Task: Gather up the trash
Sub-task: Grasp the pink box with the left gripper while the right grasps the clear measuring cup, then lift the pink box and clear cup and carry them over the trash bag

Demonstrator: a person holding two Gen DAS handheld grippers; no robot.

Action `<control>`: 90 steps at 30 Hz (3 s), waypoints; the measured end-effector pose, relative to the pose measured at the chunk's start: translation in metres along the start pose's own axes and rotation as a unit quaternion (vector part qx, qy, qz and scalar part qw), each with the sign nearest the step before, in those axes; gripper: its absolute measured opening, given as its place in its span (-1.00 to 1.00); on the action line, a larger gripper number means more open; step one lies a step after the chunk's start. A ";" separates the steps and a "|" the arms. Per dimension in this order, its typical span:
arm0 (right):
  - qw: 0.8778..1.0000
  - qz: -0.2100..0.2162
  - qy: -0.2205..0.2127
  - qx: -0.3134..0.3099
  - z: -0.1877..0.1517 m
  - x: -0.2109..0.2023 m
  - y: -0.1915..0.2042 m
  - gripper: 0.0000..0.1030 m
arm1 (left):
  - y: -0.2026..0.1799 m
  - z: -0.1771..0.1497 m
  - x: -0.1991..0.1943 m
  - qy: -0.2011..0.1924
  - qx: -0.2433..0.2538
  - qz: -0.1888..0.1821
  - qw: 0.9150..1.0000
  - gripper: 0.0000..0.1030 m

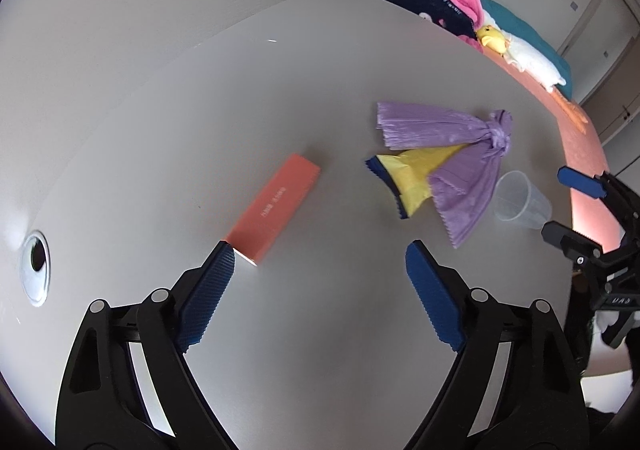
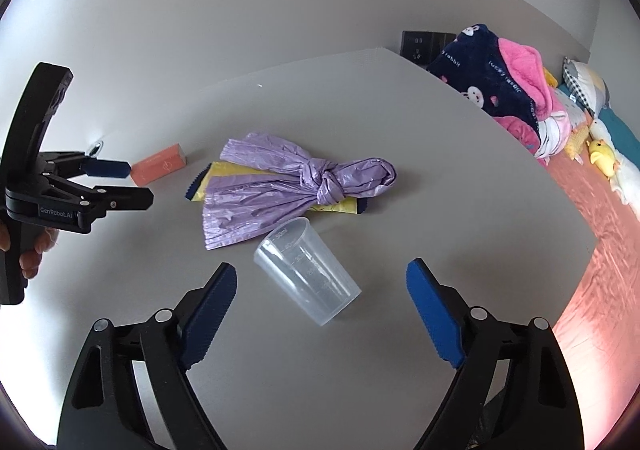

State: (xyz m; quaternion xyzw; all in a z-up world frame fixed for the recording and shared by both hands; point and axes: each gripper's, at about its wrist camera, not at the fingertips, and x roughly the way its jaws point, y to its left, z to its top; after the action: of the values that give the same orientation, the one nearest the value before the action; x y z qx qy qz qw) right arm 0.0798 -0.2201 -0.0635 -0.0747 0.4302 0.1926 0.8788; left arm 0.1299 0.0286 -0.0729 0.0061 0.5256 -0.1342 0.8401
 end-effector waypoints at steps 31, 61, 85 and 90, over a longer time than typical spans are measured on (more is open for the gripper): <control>0.994 0.013 0.060 0.089 -0.007 0.022 -0.011 -0.17 | 0.013 0.001 0.007 -0.031 -0.019 0.013 0.999 -0.63; 0.986 0.015 -0.053 0.158 -0.041 -0.114 -0.030 -0.17 | -0.110 0.002 -0.042 -0.059 0.075 -0.072 0.993 -0.63; 0.967 -0.052 -0.086 0.233 -0.105 -0.180 -0.074 -0.17 | -0.223 -0.017 -0.049 -0.041 0.167 -0.154 0.973 -0.63; 0.964 -0.061 -0.089 0.243 -0.118 -0.190 -0.080 -0.17 | -0.243 -0.024 -0.048 -0.031 0.183 -0.168 0.968 -0.63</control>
State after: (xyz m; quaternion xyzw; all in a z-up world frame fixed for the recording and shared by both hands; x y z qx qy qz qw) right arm -0.0793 -0.3807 0.0102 0.1330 0.3788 0.0343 0.9152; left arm 0.0331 -0.1911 -0.0092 0.0671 0.4594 -0.3668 0.8061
